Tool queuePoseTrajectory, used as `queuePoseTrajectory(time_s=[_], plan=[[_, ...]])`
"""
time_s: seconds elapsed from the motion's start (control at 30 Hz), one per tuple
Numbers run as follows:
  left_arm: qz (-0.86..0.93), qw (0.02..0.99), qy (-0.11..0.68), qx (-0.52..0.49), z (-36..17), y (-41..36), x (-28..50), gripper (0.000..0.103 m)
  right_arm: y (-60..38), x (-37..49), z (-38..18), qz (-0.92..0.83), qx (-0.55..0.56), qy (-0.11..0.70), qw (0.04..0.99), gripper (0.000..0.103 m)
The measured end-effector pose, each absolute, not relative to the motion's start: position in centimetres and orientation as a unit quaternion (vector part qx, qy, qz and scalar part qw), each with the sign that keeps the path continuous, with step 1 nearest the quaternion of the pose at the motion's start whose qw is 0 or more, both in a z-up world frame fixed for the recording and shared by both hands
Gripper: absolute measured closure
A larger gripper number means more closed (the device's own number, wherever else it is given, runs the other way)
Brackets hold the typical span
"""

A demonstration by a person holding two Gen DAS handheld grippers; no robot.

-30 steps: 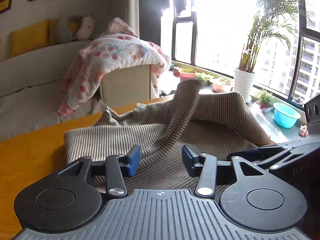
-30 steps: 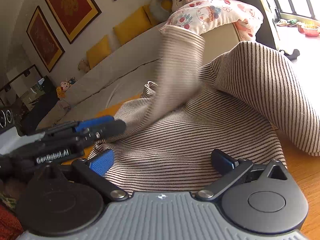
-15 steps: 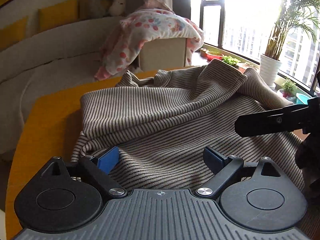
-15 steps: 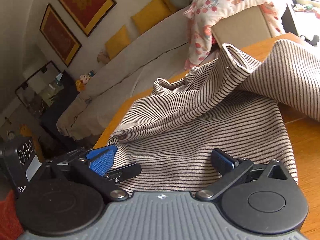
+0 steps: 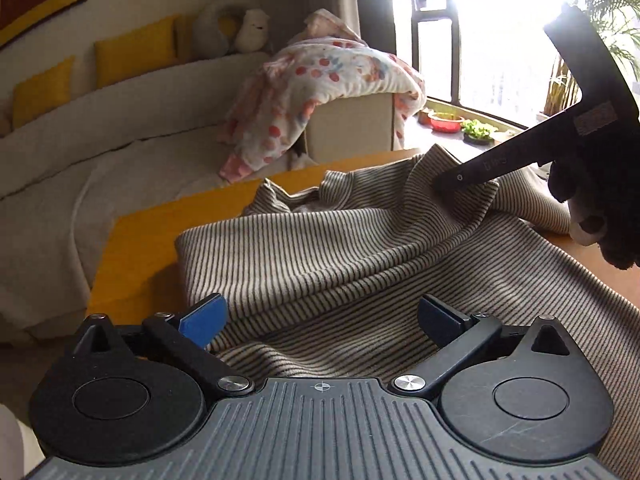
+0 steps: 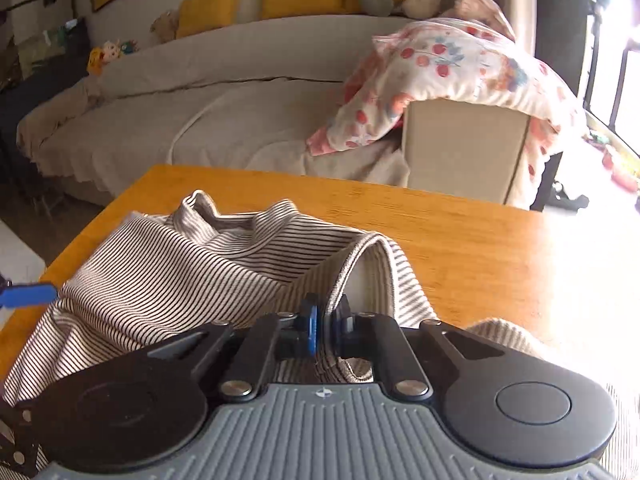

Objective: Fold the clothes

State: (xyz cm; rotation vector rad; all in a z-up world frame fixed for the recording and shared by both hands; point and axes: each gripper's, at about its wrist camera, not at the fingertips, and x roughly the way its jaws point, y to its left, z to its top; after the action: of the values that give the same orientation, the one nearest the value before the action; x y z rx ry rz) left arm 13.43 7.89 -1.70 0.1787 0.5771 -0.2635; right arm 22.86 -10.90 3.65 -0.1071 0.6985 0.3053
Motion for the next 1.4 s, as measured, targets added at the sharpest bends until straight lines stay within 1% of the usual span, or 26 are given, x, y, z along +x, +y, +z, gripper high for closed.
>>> queuePoseTrajectory(time_s=[0.07,0.13,0.17,0.23,0.43,0.6,0.77,0.8,0.83,0.87,0.93,0.97,1.0,1.07,1.23,1.3,1.4], plan=[[-0.113,0.946,0.29,0.089,-1.9,8.5,14.3,0.0,-8.9,22.8,6.3,0.179,-0.072,0.301,0.934,0.099],[-0.088,0.947,0.296,0.091,-2.2,9.1,15.1,0.0,-7.2,22.4,10.6,0.212,-0.075,0.233,0.946,0.099],[-0.074,0.947,0.297,0.095,-2.4,9.5,15.3,0.0,-7.1,22.4,11.3,0.216,-0.074,0.221,0.948,0.099],[-0.048,0.948,0.3,0.099,-2.7,10.4,15.7,0.0,-8.0,22.8,9.9,0.2,-0.065,0.236,0.949,0.099],[-0.044,0.954,0.292,0.047,-1.6,13.6,14.9,0.0,-10.8,24.0,5.7,0.152,-0.039,0.279,0.947,0.099],[-0.137,0.947,0.288,-0.035,0.4,14.3,14.1,0.0,-14.0,24.4,0.9,0.11,0.0,0.329,0.938,0.099],[-0.203,0.934,0.277,-0.101,0.3,12.3,15.0,0.0,-14.6,23.2,0.9,0.113,-0.016,0.334,0.936,0.098],[-0.209,0.932,0.276,-0.109,-0.1,11.7,15.3,0.0,-15.0,22.9,1.3,0.114,-0.018,0.334,0.936,0.097],[-0.21,0.929,0.284,-0.113,-0.9,11.2,15.6,0.0,-15.6,22.6,1.8,0.113,-0.017,0.329,0.937,0.092],[-0.211,0.925,0.293,-0.118,-1.6,10.7,15.8,0.0,-16.8,22.0,2.6,0.106,-0.007,0.322,0.941,0.083],[-0.211,0.919,0.309,-0.125,-3.2,9.9,16.0,0.0,-20.1,20.2,4.3,0.082,0.024,0.307,0.948,0.073],[-0.211,0.916,0.317,-0.127,-4.0,9.7,16.0,0.0,-21.8,19.3,5.1,0.071,0.04,0.299,0.951,0.071],[-0.211,0.913,0.325,-0.129,-4.8,9.5,15.9,0.0,-23.4,18.4,5.9,0.059,0.055,0.291,0.953,0.07],[-0.218,0.916,0.31,-0.133,-4.6,9.6,15.7,0.0,-26.9,16.2,6.5,0.027,0.087,0.288,0.953,0.07],[-0.219,0.909,0.315,-0.16,-4.9,10.1,16.2,0.0,-34.7,11.9,3.8,-0.084,0.144,0.316,0.934,0.07],[-0.219,0.909,0.315,-0.161,-4.9,10.1,16.2,0.0,-37.3,11.0,1.9,-0.101,0.215,0.325,0.916,0.07],[-0.218,0.91,0.315,-0.159,-4.9,10.0,16.2,0.0,-40.1,10.3,-1.2,-0.102,0.336,0.322,0.879,0.063]])
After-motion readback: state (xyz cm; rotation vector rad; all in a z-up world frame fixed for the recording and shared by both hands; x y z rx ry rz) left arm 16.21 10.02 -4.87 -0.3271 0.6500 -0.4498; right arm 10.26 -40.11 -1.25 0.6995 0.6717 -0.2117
